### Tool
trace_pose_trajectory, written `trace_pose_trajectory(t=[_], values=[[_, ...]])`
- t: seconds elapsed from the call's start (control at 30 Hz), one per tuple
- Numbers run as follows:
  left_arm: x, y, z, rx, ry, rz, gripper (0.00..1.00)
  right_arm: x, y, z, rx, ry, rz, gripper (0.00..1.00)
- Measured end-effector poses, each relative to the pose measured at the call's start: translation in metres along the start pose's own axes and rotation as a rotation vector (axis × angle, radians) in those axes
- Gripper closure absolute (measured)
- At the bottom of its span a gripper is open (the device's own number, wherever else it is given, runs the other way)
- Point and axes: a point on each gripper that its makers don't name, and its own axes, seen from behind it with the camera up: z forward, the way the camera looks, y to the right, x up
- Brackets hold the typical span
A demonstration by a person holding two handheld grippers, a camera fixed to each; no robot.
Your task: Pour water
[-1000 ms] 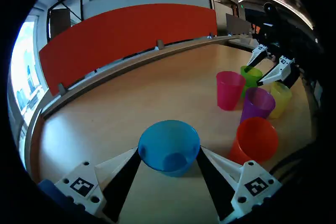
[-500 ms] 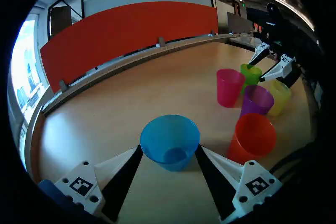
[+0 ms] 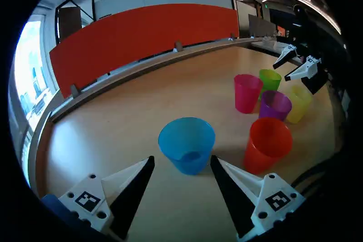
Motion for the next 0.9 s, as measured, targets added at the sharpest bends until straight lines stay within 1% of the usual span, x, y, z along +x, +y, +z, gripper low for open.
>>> trace_pose_trajectory(t=[0.2,0.5,0.6,0.77,0.9], values=[[-0.002,-0.001,-0.008,0.018,0.017,-0.017,0.09,0.004,0.001,-0.010,-0.026,0.026,0.011,0.00],[-0.001,-0.007,-0.019,0.057,0.045,-0.041,0.09,0.008,0.002,-0.021,-0.059,0.053,0.027,0.00],[-0.003,-0.011,-0.022,0.070,0.052,-0.057,0.09,0.009,0.001,-0.024,-0.069,0.062,0.030,0.00],[-0.002,-0.022,-0.032,0.111,0.084,-0.096,0.09,0.015,0.005,-0.031,-0.098,0.085,0.031,0.00],[0.002,-0.033,-0.041,0.148,0.118,-0.113,0.09,0.021,0.012,-0.037,-0.148,0.106,0.026,0.00]])
